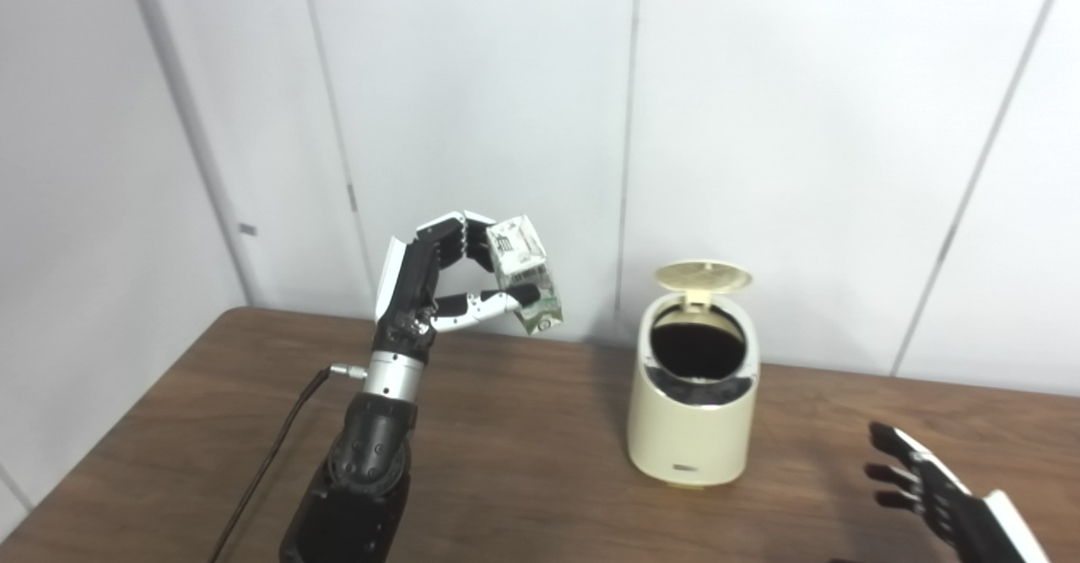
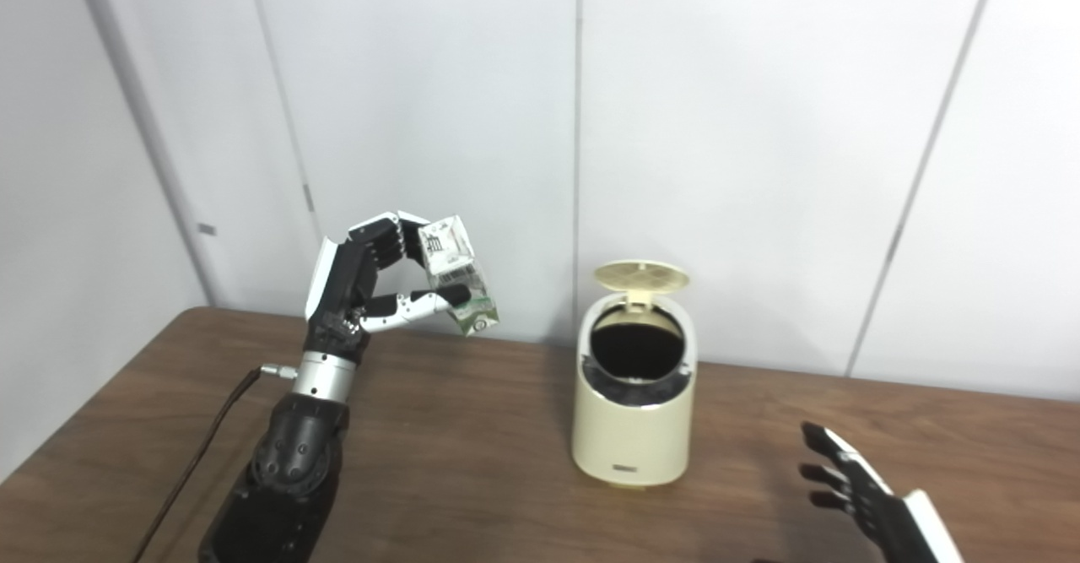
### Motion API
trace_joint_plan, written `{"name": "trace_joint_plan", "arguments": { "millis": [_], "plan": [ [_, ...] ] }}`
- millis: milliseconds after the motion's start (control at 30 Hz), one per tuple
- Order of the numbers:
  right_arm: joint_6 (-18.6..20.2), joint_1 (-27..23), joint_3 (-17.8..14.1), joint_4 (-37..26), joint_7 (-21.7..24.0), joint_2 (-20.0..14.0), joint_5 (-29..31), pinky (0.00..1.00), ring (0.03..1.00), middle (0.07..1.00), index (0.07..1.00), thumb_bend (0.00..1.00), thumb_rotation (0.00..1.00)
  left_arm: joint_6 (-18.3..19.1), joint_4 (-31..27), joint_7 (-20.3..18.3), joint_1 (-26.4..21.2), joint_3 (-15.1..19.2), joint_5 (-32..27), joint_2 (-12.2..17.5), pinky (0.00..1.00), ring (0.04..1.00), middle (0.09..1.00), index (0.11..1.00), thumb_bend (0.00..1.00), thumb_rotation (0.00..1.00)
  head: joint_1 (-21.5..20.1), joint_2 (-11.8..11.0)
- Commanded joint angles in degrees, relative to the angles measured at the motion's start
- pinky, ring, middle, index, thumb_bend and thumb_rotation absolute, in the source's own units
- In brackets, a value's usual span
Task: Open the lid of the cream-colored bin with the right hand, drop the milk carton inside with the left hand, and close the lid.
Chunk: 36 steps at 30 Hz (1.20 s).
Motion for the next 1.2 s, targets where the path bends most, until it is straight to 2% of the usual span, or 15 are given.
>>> {"name": "trace_joint_plan", "arguments": {
  "millis": [0,133,333,533,700,867,1167],
  "plan": [
    [-2.7,-2.2,0.0,-1.0,-1.3,-0.3,-0.6,0.75,0.839,0.924,0.916,0.72,0.00,-1.8,-1.8,0.2,-4.2,0.0,0.0,-0.4,0.47,0.447,0.495,0.513,0.50,0.00,-0.9,0.0],
    [-3.8,-2.1,0.0,0.0,-2.0,0.1,-1.0,0.73,0.836,0.925,0.913,0.72,0.00,-1.8,-1.5,-1.0,-5.2,-1.3,-0.7,-3.3,0.46,0.447,0.494,0.512,0.50,0.00,-3.1,0.1],
    [-5.5,-1.9,0.2,1.1,-2.9,0.2,-2.0,0.73,0.837,0.925,0.914,0.72,0.04,-1.8,-0.2,-1.4,-5.8,-1.9,-0.4,-5.7,0.46,0.447,0.495,0.509,0.50,0.00,-4.7,0.3],
    [-6.8,-1.7,0.4,2.0,-3.1,0.5,-2.3,0.73,0.842,0.928,0.918,0.71,0.07,-1.8,0.6,-1.5,-6.1,-2.1,-0.8,-7.2,0.45,0.442,0.496,0.514,0.50,0.00,-6.1,0.4],
    [-5.7,-1.7,0.5,1.5,-2.9,1.1,-2.6,0.69,0.846,0.928,0.914,0.73,0.13,-1.8,0.9,-1.6,-6.4,-2.2,-0.7,-8.0,0.44,0.442,0.496,0.512,0.50,0.00,-6.8,0.6],
    [-5.4,-1.8,0.7,1.3,-2.8,1.7,-3.0,0.71,0.845,0.932,0.915,0.73,0.11,-1.8,1.6,-2.1,-6.9,-2.3,-1.3,-8.8,0.44,0.442,0.494,0.513,0.50,0.00,-7.3,0.7],
    [-4.9,-1.3,0.9,0.7,-2.9,2.4,-4.1,0.69,0.842,0.931,0.916,0.73,0.14,-1.8,3.6,-2.4,-7.8,-2.5,-1.4,-9.9,0.45,0.445,0.492,0.512,0.50,0.00,-8.2,1.1]
  ]
}}
